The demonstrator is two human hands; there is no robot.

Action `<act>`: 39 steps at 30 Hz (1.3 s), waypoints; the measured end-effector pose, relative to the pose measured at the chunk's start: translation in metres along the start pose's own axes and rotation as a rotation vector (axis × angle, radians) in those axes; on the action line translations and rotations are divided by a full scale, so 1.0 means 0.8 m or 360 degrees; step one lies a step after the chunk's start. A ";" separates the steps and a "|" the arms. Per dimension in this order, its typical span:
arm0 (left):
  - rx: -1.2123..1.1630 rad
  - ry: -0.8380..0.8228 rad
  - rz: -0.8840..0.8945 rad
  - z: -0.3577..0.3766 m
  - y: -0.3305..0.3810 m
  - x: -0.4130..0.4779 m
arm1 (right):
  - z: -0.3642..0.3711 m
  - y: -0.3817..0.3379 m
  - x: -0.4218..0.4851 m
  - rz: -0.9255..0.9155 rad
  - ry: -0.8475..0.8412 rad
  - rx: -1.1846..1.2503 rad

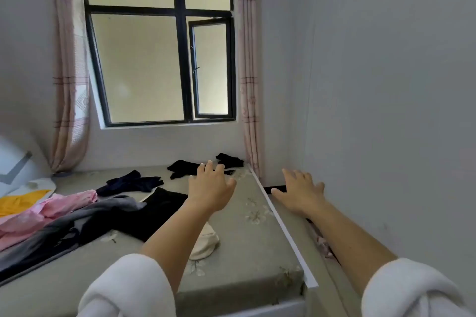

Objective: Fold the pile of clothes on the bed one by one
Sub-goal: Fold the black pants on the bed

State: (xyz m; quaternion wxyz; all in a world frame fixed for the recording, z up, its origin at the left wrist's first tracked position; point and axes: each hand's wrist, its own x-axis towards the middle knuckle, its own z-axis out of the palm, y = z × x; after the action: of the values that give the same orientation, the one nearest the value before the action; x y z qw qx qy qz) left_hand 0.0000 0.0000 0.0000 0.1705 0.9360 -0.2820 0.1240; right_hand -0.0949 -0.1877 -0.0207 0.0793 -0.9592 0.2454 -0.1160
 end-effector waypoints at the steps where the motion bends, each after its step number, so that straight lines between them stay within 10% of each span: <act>1: 0.0010 -0.0006 0.0022 0.013 0.013 0.016 | -0.001 0.015 0.013 0.0016 0.0017 -0.0014; 20: -0.0166 -0.0326 0.0074 0.330 0.281 0.346 | 0.076 0.370 0.342 0.0191 -0.0130 -0.0059; 39: -0.0092 -0.0489 -0.0044 0.603 0.348 0.815 | 0.222 0.536 0.839 0.0162 -0.0329 -0.0173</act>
State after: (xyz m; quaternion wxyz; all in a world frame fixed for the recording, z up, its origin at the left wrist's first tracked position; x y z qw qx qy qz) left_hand 0.4349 -0.7220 -0.1562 0.1538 0.9424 -0.2952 -0.0313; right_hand 0.3294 -0.8709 -0.1574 0.0578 -0.9552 0.2904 0.0011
